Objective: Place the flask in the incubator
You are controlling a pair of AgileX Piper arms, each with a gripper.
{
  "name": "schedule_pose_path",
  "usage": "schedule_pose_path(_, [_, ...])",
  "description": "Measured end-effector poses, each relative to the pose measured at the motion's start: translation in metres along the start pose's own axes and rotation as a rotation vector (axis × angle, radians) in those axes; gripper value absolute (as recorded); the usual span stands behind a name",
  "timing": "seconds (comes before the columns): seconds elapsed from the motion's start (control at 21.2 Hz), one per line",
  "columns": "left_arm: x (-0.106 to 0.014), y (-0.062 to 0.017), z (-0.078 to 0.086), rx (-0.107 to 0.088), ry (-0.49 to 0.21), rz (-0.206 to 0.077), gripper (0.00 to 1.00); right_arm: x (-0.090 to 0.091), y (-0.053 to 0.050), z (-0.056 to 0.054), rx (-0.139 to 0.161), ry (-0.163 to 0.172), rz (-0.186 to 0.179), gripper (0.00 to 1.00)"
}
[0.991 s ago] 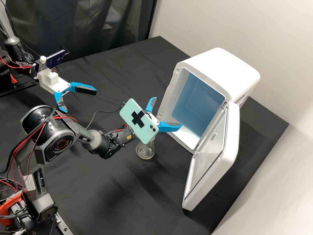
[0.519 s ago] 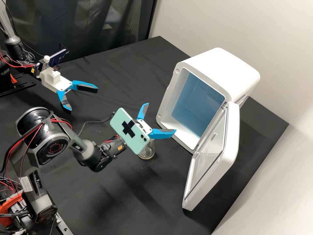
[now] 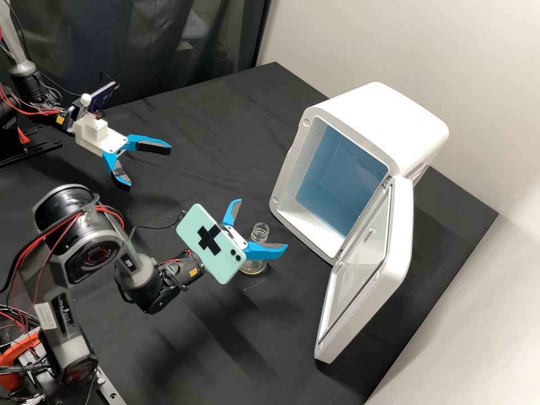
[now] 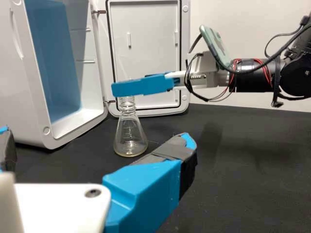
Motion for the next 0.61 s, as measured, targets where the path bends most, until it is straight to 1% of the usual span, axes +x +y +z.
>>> schedule_pose_path(0.14, [0.000,0.0004,0.000,0.000,0.001,0.002,1.00,0.004,-0.012,0.004,-0.008,-0.032,-0.033,1.00])
schedule_pose_path(0.19, [0.000,0.0004,0.000,0.000,0.001,0.002,1.00,0.008,-0.015,0.006,-0.005,-0.042,-0.041,1.00])
schedule_pose_path(0.24, [0.000,0.0004,0.000,0.000,0.001,0.002,1.00,0.012,-0.019,0.007,-0.009,-0.050,-0.048,1.00])
schedule_pose_path(0.28, [0.000,0.0004,0.000,0.000,0.001,0.002,1.00,0.016,-0.022,0.008,-0.018,-0.059,-0.052,1.00])
schedule_pose_path(0.33, [0.000,0.0004,0.000,0.000,0.001,0.002,1.00,0.020,-0.025,0.010,-0.018,-0.070,-0.054,1.00])
schedule_pose_path(0.42, [0.000,0.0003,0.000,0.000,-0.001,0.002,1.00,0.026,-0.028,0.012,-0.026,-0.080,-0.054,1.00])
schedule_pose_path(0.52, [0.000,0.0000,0.001,0.001,-0.007,0.000,1.00,0.034,-0.032,0.014,-0.020,-0.096,-0.052,1.00])
schedule_pose_path(0.57, [0.000,-0.0001,0.002,0.001,-0.009,-0.001,1.00,0.037,-0.036,0.014,-0.020,-0.096,-0.060,1.00])
schedule_pose_path(0.61, [0.000,-0.0002,0.002,0.001,-0.011,-0.001,1.00,0.040,-0.037,0.015,-0.020,-0.097,-0.059,1.00])
